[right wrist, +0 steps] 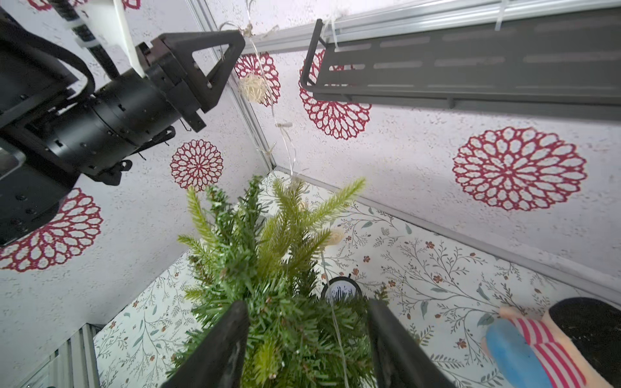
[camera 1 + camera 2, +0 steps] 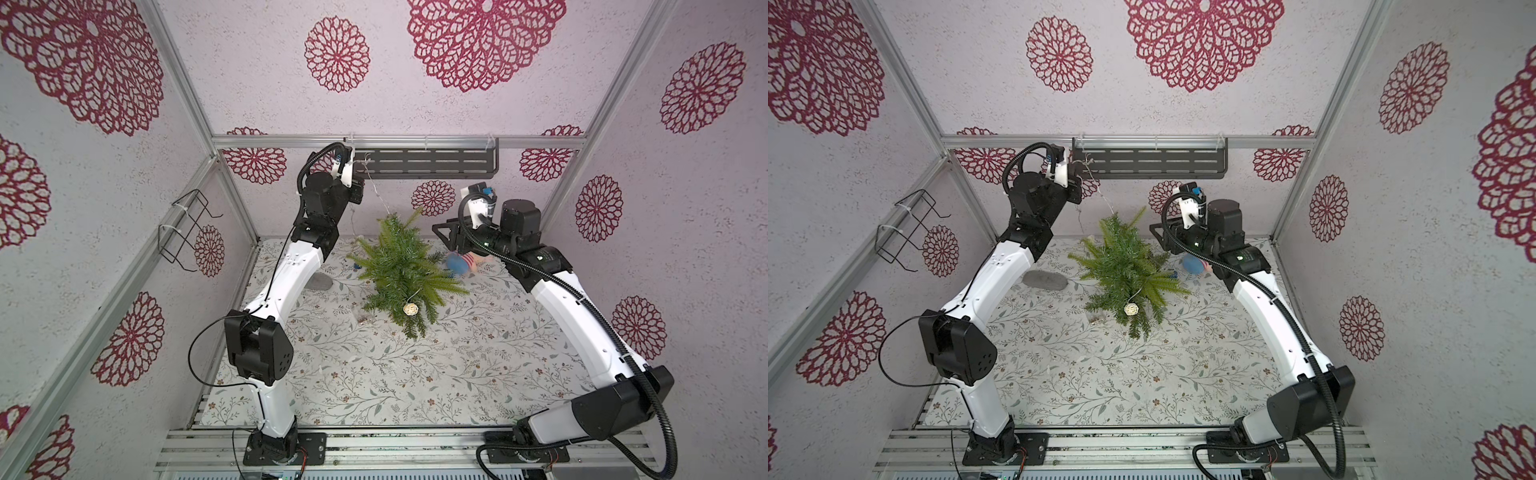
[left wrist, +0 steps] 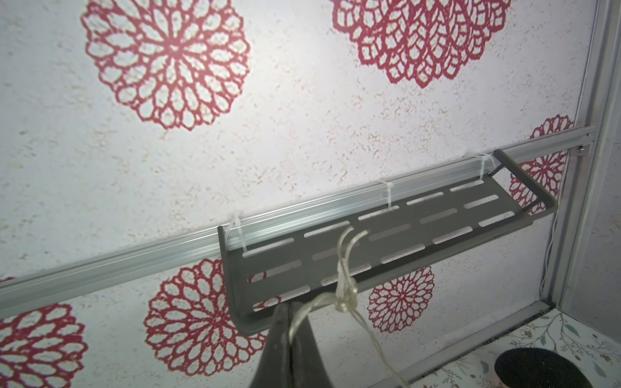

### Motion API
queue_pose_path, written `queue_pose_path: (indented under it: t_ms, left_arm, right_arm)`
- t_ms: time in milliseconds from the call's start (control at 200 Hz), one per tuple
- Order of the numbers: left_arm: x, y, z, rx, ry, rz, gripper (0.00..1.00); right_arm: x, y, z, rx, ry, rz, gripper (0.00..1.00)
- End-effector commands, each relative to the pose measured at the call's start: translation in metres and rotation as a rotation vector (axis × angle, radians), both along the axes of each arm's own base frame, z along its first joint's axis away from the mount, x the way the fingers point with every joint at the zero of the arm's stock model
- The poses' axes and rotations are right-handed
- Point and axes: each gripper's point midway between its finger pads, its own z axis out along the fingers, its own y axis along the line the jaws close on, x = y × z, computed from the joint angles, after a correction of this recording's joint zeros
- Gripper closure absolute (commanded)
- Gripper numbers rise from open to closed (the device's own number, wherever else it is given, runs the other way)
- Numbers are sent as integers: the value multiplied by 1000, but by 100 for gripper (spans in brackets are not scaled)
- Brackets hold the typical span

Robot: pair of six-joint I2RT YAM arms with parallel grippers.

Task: Remove string lights from the small christmas tree
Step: Remove the light string from the Christmas tree.

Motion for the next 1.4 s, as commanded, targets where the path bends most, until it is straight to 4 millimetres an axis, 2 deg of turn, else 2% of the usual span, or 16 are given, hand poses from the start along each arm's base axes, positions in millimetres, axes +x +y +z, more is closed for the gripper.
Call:
queue_pose_path:
  t_ms: [0, 130, 185, 195, 215, 540, 816, 1016, 1216, 1396]
  left_arm:
    - [3, -11, 8, -5, -41, -36, 100]
    - [6, -17, 11, -25, -61, -61, 100]
    - [4, -19, 19, -38, -71, -77, 100]
    - [13, -22, 4, -33, -45, -79, 100]
    - [17, -24, -1, -32, -32, -84, 100]
    - [26, -56, -5, -33, -49, -154, 100]
    - [22, -88, -5, -29, -61, -229, 100]
    - [18, -104, -2, -42, -70, -270, 100]
    - [19, -113, -2, -49, -62, -295, 100]
    - [18, -118, -2, -36, -60, -304, 100]
  right_arm:
    - [5, 3, 31, 59, -61, 42, 40]
    - [22, 2, 29, 57, -58, 40, 40]
    - [29, 2, 29, 56, -61, 40, 40]
    - [30, 3, 29, 56, -60, 41, 40]
    - [33, 2, 30, 57, -62, 39, 40]
    - [76, 11, 25, 34, -95, 66, 38]
    - [110, 28, 22, 94, -106, 115, 37]
    - [131, 34, 21, 139, -137, 109, 26]
    - [137, 42, 19, 188, -134, 151, 25]
    - [141, 46, 20, 225, -132, 163, 20]
